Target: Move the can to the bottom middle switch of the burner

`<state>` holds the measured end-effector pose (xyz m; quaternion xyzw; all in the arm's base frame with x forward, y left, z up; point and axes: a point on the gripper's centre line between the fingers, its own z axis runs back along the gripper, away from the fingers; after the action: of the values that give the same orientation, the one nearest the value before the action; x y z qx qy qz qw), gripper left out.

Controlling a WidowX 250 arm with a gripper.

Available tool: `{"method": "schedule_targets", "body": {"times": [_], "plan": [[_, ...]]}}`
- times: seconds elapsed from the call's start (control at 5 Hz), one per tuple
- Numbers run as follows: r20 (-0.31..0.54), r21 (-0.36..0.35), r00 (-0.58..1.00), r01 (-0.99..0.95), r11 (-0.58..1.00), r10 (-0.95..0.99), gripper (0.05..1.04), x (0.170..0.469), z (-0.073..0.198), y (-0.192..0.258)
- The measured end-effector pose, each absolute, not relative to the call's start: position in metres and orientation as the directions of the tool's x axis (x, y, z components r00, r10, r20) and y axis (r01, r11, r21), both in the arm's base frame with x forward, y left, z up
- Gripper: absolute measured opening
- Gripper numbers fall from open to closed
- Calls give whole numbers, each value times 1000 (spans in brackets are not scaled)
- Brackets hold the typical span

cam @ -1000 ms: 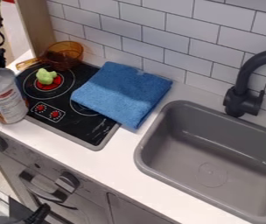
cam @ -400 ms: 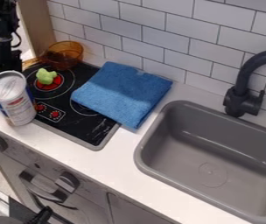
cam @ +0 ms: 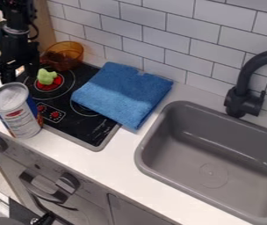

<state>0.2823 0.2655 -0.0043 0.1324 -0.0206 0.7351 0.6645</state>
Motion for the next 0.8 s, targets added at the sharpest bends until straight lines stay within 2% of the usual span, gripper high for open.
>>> {"method": "schedule_targets", "body": {"times": [0.4,0.6,0.8], "plan": [[233,97,-61,-992,-85,971,1001,297,-1,264],[230,52,112,-993,103,967,1001,303,-8,260],[301,-59,306,-939,338,903,1001,315,12,263]]}}
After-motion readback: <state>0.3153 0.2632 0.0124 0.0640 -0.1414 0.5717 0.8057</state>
